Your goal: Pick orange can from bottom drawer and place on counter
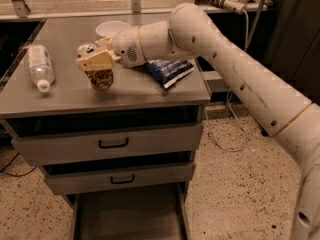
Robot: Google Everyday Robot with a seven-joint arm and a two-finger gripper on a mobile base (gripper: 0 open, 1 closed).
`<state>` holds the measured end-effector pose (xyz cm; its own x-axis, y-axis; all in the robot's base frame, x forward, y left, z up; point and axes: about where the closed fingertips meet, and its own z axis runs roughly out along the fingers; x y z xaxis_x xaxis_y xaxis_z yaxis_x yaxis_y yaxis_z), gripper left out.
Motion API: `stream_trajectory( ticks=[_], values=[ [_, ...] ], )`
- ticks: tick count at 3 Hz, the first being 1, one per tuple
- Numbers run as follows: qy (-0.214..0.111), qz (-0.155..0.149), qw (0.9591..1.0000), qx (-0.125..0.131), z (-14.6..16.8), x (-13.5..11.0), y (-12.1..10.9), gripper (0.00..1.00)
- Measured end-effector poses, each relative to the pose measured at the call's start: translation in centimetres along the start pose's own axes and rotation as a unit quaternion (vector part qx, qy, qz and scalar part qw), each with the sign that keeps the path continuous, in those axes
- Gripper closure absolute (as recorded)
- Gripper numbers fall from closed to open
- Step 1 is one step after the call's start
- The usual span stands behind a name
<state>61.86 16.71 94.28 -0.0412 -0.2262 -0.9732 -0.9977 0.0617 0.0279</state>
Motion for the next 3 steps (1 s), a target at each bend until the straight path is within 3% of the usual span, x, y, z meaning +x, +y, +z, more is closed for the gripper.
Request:
stream_trajectory(
  ticks=[2,3],
  values=[
    [-0.004,0.015,0.9992,-0.037,3.4,2.1,-0.3,1.00],
    [-0.005,0.018,0.9990,-0.040,3.6,2.2,-0.2,1.00]
  ],
)
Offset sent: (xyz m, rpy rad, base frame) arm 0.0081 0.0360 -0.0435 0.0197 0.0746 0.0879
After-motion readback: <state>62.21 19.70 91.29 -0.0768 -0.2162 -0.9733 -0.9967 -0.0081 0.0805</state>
